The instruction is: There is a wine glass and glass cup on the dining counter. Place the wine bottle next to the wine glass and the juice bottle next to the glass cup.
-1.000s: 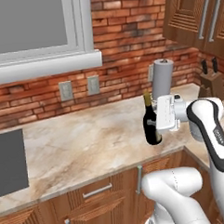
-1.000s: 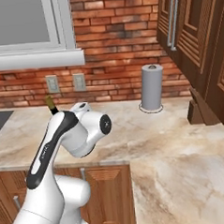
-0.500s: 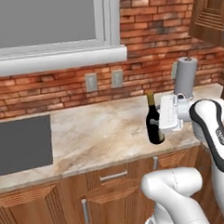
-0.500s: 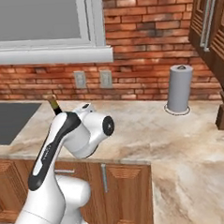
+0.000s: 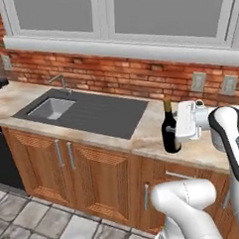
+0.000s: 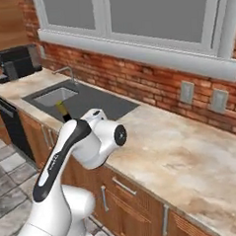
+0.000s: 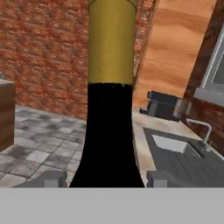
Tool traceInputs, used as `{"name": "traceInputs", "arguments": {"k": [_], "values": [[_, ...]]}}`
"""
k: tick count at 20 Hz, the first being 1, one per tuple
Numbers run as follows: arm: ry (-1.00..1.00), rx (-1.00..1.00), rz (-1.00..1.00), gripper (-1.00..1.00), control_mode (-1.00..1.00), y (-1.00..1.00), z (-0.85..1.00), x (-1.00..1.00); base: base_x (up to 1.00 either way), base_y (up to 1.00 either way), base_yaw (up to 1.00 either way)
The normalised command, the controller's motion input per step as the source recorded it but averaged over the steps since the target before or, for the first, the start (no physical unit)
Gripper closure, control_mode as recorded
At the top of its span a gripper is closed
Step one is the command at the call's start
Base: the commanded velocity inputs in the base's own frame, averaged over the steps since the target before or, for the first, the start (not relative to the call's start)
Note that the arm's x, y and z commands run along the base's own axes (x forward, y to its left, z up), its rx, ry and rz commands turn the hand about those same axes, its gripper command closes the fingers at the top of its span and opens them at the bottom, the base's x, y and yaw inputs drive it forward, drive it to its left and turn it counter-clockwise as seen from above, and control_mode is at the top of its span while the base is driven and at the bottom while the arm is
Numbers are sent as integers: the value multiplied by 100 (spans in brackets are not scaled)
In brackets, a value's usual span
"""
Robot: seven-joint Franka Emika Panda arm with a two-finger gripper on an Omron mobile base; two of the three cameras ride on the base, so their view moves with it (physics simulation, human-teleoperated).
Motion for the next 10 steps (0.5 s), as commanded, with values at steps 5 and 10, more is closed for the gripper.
{"name": "traceInputs", "arguments": {"k": [5,10], "values": [[0,0,0,100,100,0,0,0,-7,14,100],[0,0,0,100,100,0,0,0,-5,13,100]]}}
